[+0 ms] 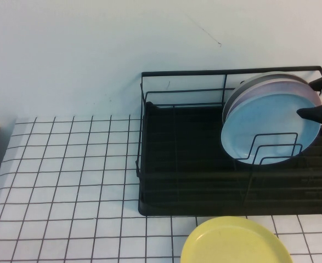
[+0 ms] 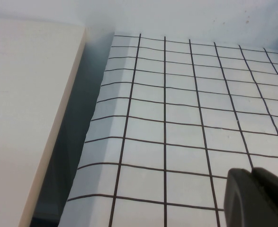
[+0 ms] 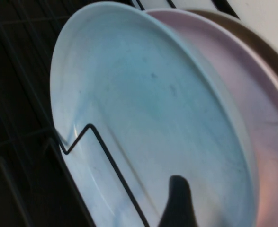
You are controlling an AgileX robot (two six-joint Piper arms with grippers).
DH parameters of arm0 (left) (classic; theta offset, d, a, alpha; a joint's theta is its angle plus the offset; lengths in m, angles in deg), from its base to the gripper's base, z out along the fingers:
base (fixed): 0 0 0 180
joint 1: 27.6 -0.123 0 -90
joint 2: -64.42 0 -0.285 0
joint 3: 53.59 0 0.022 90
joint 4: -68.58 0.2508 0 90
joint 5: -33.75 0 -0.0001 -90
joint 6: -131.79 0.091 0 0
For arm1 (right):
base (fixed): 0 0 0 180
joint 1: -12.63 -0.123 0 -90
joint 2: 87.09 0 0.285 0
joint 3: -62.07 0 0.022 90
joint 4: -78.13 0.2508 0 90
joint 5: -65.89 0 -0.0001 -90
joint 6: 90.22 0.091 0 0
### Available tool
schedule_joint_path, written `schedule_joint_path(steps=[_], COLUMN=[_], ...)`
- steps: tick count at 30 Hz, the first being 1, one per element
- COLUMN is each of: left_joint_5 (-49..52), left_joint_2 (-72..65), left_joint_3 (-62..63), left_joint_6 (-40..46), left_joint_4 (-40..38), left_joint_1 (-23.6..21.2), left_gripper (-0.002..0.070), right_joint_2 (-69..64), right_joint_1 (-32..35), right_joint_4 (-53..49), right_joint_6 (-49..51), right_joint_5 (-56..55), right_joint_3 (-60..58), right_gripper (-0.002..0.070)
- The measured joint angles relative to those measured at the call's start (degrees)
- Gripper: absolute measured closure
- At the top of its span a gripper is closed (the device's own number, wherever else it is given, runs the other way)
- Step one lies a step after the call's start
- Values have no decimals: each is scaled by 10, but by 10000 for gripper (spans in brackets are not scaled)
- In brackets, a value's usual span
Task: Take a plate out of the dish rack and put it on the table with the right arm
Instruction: Grasp the plate from the shelf
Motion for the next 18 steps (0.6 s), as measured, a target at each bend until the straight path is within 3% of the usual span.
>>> schedule_joint_path(steps=[8,15,18], left_joint_5=[0,0,0], left_joint_2=[0,0,0], left_joint_3=[0,0,0], left_joint_6=[0,0,0], left_joint_4=[0,0,0], left_joint_1=[0,0,0], left_gripper=[678,678,678], right_joint_2=[-20,-35,-42], right_joint_1=[-20,-57,-62], right_joint_4=[2,8,8], right_joint_6=[-33,-55,-57], right_joint_5=[-2,-102,-119], right_joint_3=[0,0,0], right_gripper=[178,181,234])
